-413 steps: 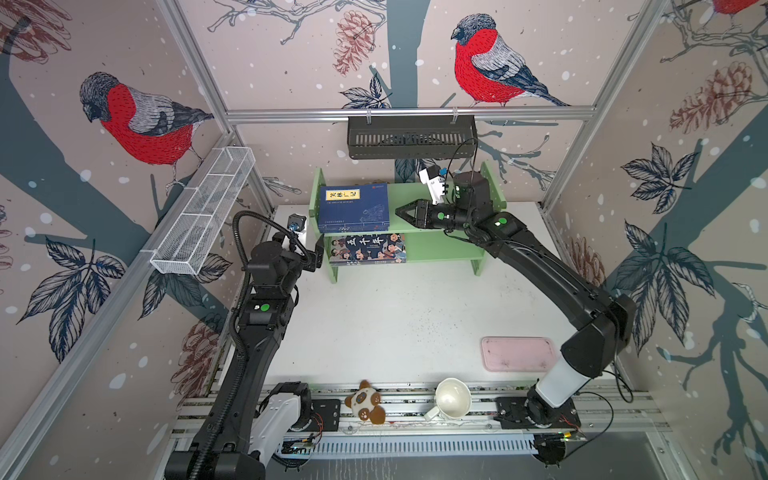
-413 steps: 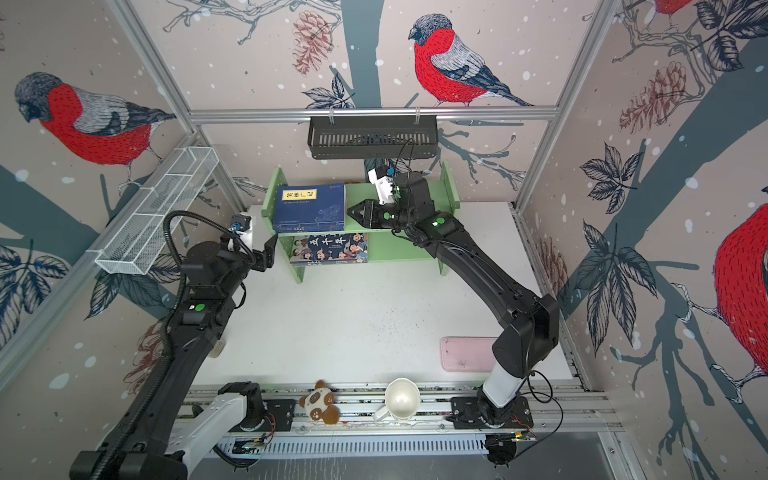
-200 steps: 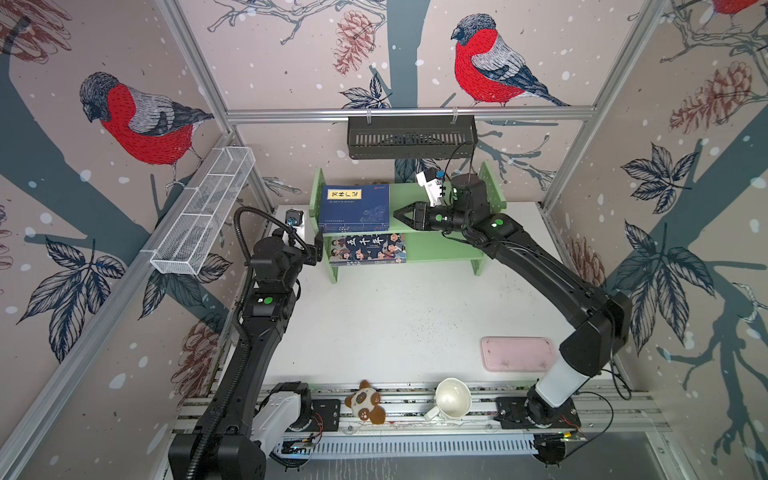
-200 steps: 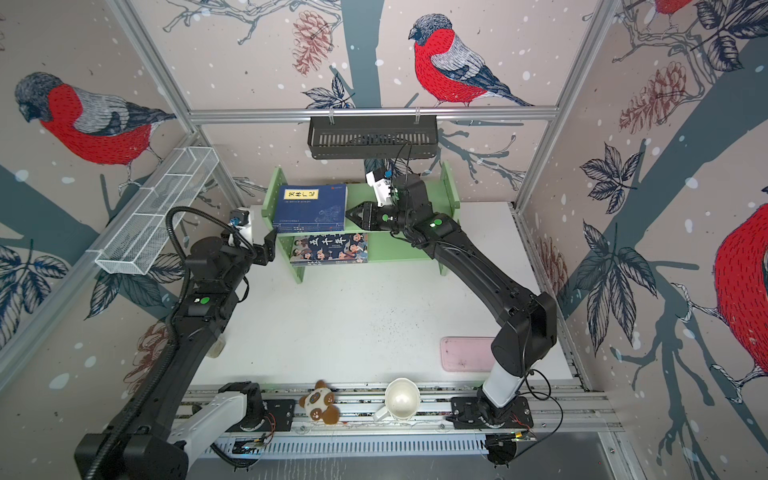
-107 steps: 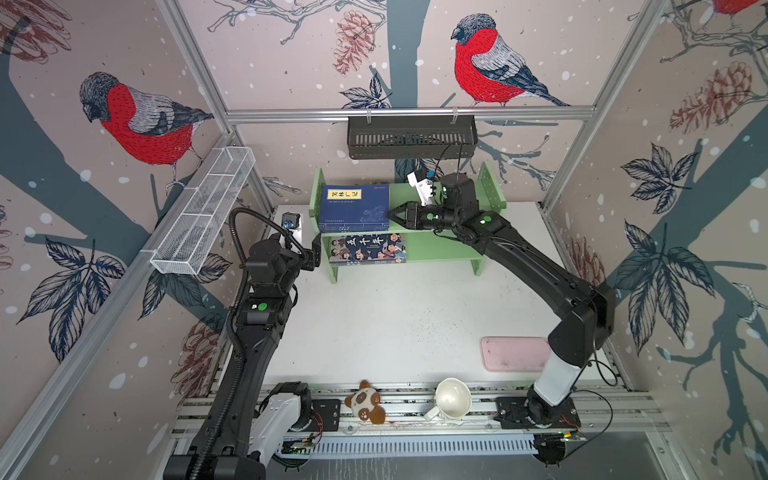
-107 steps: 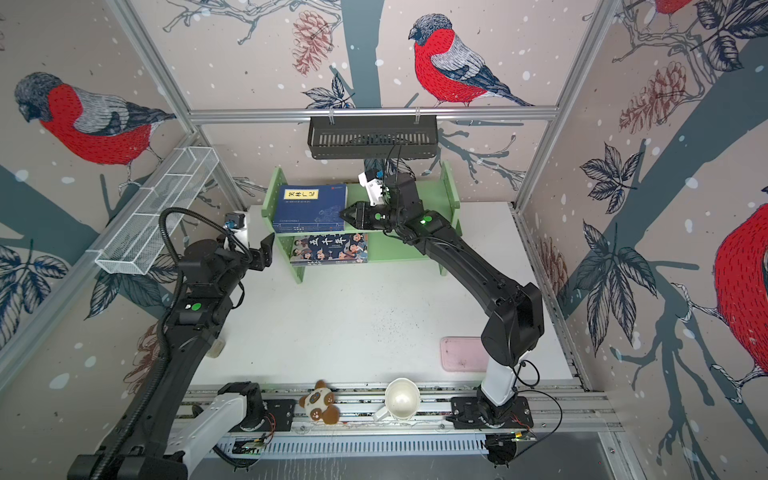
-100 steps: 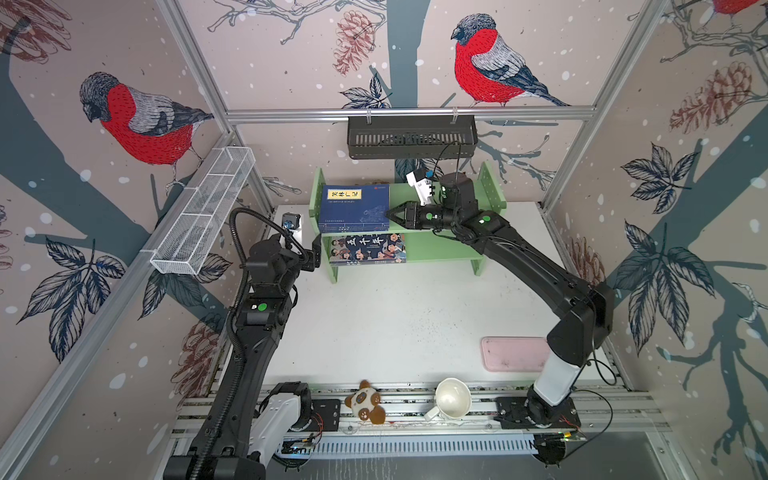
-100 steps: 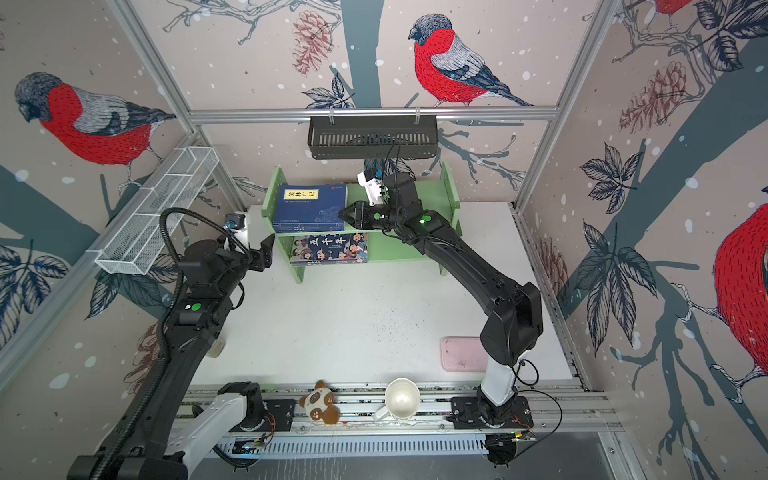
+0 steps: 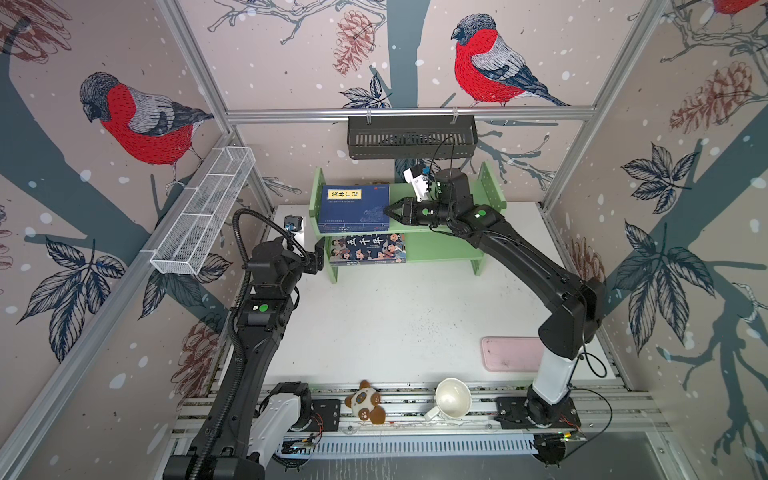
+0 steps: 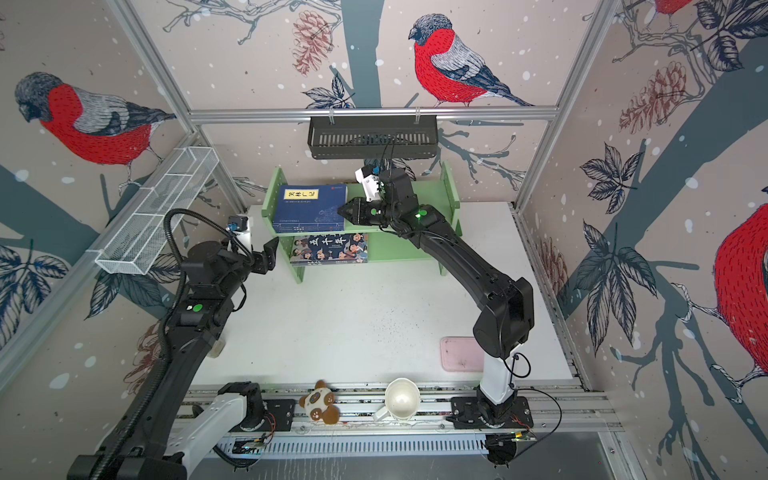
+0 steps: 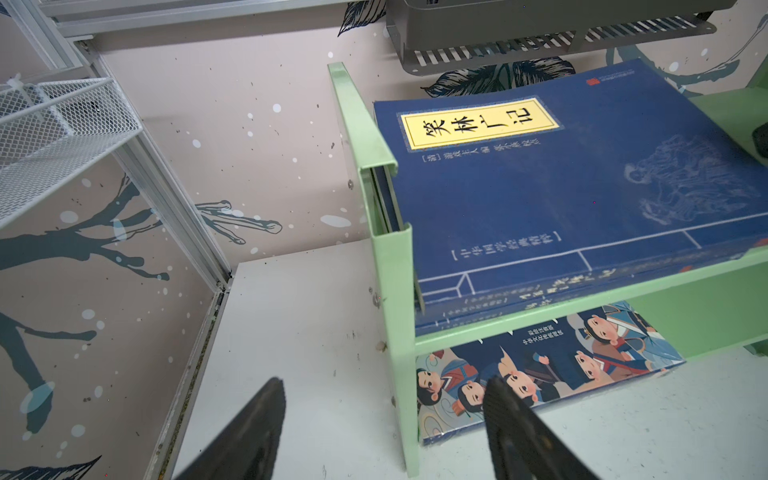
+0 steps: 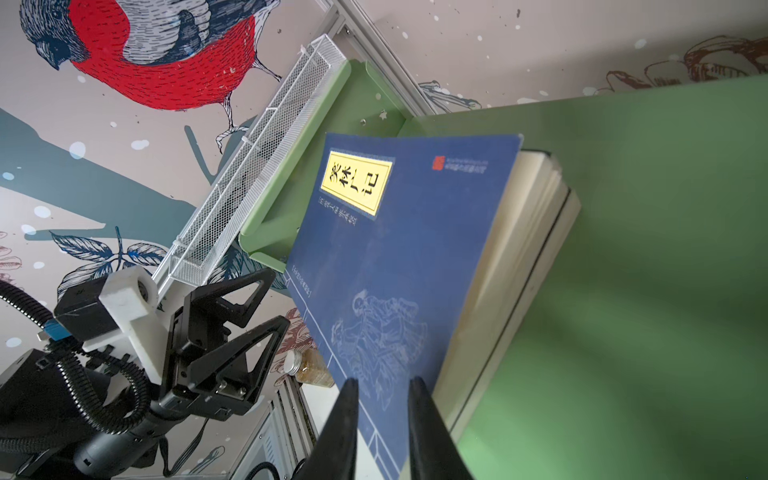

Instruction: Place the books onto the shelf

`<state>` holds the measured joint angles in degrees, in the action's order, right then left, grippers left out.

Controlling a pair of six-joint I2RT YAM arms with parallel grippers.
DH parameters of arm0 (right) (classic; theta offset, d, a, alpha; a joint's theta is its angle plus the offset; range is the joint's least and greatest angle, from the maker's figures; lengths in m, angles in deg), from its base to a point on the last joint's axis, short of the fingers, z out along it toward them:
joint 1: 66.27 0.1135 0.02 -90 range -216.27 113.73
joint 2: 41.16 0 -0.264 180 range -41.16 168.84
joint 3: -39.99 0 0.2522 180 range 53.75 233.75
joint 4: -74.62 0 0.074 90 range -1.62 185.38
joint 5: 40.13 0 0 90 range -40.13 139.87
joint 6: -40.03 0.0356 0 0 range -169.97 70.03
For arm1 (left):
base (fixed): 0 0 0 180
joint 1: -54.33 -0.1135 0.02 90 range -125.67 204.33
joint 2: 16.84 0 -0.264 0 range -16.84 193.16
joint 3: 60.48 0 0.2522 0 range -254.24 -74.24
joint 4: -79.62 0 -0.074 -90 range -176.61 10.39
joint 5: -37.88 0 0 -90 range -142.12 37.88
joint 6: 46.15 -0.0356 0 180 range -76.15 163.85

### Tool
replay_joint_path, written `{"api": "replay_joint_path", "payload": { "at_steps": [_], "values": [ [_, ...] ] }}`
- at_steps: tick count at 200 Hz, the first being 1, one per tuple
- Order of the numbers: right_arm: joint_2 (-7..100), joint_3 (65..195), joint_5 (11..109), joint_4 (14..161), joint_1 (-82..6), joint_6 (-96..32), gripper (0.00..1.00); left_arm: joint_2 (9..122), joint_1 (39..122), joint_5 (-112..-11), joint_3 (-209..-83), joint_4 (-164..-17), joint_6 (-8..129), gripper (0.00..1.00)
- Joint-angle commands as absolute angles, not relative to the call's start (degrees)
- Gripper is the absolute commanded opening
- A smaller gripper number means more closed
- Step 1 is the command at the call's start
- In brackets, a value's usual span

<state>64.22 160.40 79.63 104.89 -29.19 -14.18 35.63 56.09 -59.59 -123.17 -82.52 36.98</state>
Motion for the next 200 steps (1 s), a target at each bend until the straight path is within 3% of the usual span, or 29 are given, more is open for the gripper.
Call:
{"api": "replay_joint_path", "payload": {
  "at_steps": [1, 200],
  "values": [
    [62.6, 160.3, 76.6, 105.4, -29.0, -15.6, 0.24, 35.5, 56.2, -60.1, -123.2, -84.6, 36.8, 0.75],
    [64.8, 161.2, 76.4, 108.3, -28.0, -17.0, 0.2, 35.3, 56.4, -60.8, -123.3, -85.2, 37.3, 0.76]
  ]
}}
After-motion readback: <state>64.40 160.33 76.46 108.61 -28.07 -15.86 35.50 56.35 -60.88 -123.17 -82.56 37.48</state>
